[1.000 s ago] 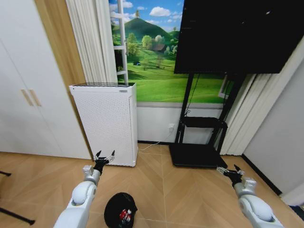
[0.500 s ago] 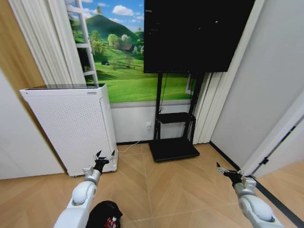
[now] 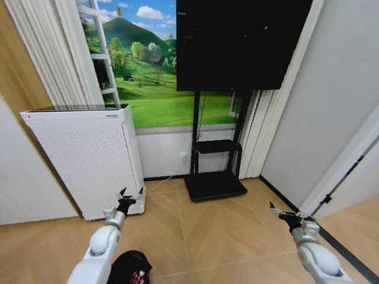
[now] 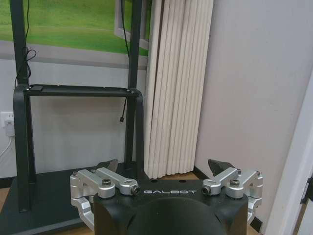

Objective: Pick up the trash bin and place the garbage on the floor into it.

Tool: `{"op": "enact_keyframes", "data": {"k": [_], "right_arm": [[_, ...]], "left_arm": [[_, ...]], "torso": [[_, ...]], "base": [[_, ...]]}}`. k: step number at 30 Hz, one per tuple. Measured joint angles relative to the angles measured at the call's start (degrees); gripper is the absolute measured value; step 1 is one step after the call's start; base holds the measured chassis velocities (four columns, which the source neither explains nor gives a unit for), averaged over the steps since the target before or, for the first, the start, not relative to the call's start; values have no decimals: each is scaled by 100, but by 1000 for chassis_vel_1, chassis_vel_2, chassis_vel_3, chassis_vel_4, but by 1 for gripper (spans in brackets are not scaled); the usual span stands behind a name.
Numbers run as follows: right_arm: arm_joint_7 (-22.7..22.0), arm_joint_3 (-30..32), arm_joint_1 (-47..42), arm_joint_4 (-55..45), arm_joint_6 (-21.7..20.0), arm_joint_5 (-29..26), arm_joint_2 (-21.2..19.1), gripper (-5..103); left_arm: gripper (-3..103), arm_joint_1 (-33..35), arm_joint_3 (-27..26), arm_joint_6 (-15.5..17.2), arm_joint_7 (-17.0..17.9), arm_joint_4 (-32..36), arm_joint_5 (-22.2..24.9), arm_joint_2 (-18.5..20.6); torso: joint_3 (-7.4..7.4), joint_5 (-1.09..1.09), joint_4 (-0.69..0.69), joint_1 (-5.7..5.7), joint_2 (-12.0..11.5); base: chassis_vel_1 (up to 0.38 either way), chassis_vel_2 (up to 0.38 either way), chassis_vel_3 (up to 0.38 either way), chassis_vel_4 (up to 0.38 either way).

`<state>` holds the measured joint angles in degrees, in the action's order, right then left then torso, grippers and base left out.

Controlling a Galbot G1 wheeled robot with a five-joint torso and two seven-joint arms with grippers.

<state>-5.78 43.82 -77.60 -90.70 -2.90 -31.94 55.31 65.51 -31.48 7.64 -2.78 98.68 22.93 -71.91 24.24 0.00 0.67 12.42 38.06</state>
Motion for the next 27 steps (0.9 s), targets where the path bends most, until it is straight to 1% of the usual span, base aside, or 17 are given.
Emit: {"op": "enact_keyframes", "data": {"k": [3, 8, 12, 14, 21, 27], "right_arm": [[0, 0, -1, 0, 0, 0, 0, 100], [0, 0, 0, 0, 0, 0, 0, 100], [0, 0, 0, 0, 0, 0, 0, 100], [0, 0, 0, 0, 0, 0, 0, 100], [0, 0, 0, 0, 0, 0, 0, 100], [0, 0, 0, 0, 0, 0, 0, 100]], "left_arm": [[100, 0, 0, 0, 0, 0, 0, 0], [100, 0, -1, 0, 2, 0, 0, 0], [100, 0, -1, 0, 2, 0, 0, 0], [100, 1, -1, 0, 3, 0, 0, 0], [100, 0, 0, 0, 2, 0, 0, 0], [100, 0, 1, 0, 2, 0, 0, 0]], "torso": [[0, 0, -1, 0, 0], [0, 0, -6, 0, -1], [0, 0, -4, 0, -1], [-1, 0, 2, 0, -1], [-1, 0, -1, 0, -1], [-1, 0, -1, -1, -1]], "base": [[0, 0, 0, 0], [33, 43, 35, 42], [8, 12, 11, 15], [0, 0, 0, 0], [8, 8, -7, -16], [89, 101, -104, -102]]}}
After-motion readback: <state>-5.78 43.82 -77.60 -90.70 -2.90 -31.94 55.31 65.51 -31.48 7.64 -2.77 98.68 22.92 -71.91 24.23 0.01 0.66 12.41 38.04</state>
